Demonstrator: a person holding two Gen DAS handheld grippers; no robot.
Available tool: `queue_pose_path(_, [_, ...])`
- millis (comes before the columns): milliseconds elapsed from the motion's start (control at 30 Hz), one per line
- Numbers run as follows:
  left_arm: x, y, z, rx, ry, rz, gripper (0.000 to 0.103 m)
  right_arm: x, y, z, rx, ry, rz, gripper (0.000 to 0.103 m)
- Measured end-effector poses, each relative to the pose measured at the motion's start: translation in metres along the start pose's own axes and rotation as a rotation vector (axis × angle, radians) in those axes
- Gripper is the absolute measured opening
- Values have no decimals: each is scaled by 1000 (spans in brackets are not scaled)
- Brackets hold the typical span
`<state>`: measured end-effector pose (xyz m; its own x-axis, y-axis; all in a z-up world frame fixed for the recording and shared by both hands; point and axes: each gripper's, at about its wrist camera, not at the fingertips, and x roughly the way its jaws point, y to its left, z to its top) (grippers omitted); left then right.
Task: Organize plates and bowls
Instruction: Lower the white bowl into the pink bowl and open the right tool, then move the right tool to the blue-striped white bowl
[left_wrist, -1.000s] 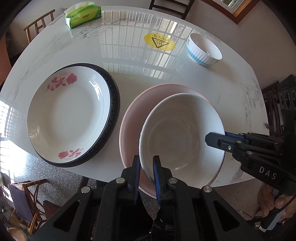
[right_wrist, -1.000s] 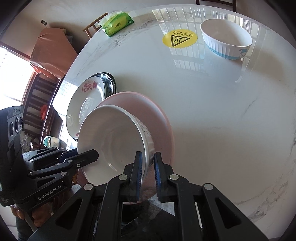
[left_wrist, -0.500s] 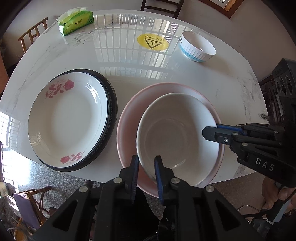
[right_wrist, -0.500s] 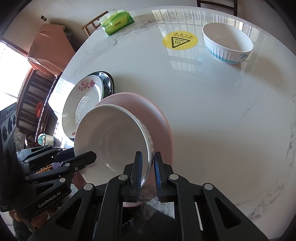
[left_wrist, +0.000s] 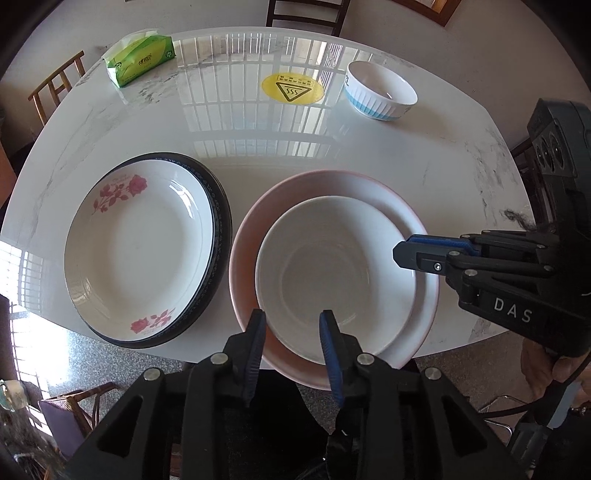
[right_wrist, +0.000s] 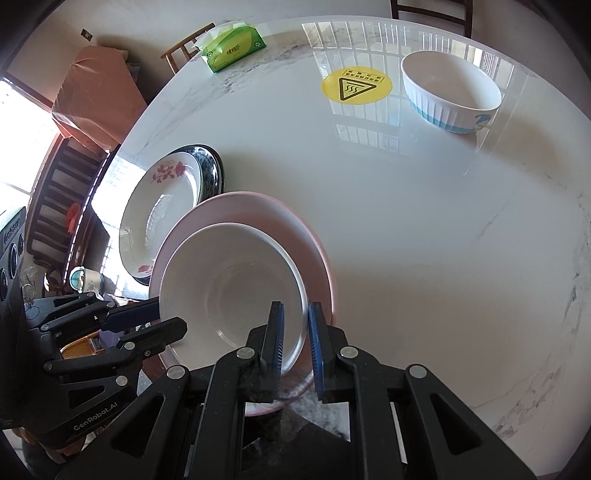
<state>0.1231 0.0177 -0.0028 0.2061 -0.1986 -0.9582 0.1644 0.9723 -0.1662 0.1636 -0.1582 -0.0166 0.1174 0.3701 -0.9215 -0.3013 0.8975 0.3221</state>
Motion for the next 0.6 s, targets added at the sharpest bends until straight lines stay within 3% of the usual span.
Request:
queue_pose_path(167, [-17, -2, 1, 33, -55, -13, 37, -5, 2, -1, -8, -30, -4, 16])
queue_pose_path(333, [-23, 2, 2, 34, -82, -35, 37, -24, -7, -5, 29, -107, 71, 16])
queue_pose_path(600, [-23, -2, 7, 33, -114, -70, 37, -48, -69, -26, 173, -279, 84, 27])
